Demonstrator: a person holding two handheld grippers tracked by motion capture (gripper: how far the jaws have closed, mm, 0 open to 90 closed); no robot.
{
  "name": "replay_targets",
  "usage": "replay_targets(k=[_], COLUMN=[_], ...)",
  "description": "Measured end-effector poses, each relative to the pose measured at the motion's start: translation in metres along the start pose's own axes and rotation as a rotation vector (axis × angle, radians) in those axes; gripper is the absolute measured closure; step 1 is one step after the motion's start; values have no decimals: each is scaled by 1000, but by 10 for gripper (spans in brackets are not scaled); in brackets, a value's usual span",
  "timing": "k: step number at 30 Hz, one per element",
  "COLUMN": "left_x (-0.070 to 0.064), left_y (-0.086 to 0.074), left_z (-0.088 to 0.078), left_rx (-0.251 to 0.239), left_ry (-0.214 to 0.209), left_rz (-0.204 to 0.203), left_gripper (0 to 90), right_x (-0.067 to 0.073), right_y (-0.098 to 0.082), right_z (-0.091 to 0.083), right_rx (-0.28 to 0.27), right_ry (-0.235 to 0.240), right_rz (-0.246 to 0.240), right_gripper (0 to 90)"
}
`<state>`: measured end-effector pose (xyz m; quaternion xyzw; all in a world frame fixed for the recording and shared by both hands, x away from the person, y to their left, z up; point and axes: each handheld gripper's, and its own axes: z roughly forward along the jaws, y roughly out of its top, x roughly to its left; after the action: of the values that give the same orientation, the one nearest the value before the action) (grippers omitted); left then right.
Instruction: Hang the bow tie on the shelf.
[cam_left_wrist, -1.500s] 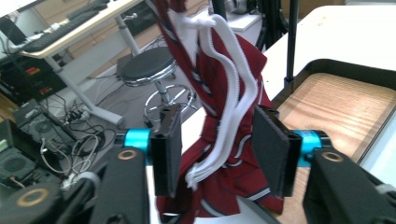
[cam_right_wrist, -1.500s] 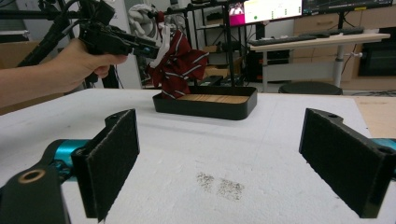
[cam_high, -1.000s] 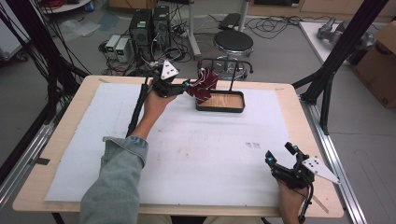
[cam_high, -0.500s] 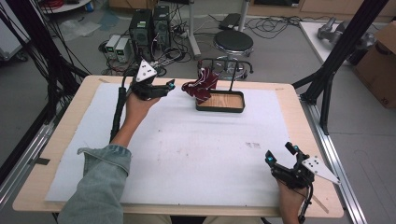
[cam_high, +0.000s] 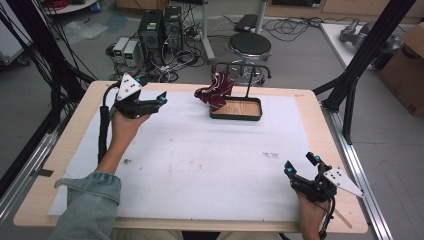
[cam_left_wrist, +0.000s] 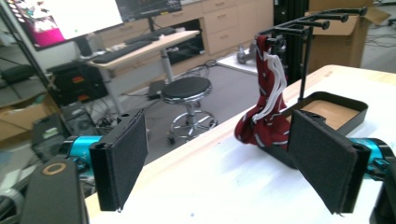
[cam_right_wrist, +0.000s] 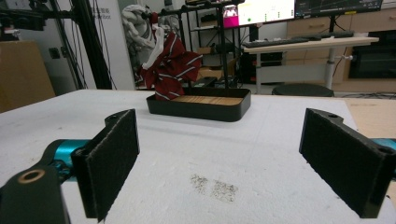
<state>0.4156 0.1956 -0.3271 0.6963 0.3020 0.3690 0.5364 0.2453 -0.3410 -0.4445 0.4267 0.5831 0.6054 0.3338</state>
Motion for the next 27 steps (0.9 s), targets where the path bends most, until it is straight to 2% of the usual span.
replay_targets(k=[3,8,10,16,23,27], left_x=[4,11,13,17,14,8], left_y=[-4,-13,-19,-40,-63,-72], left_z=[-16,-39,-51,-81,-105,-114], left_rx=[-10,-15,-26,-16,13,24], left_ry=[19,42,53,93,117,125], left_rz=[-5,-38,-57,-82,-104,-100], left_gripper=[201,181,179,176,173,173], right_x=[0,0,0,0,0,0], right_y=[0,0,0,1,1,1], right_z=[0,0,0,1,1,1], right_rx=[2,-1,0,-2,0,1], right_ry=[-3,-8,-8,-13,-14,-14], right_rz=[4,2,5,6,2,1], right_gripper=[111,111,111,111,111,111])
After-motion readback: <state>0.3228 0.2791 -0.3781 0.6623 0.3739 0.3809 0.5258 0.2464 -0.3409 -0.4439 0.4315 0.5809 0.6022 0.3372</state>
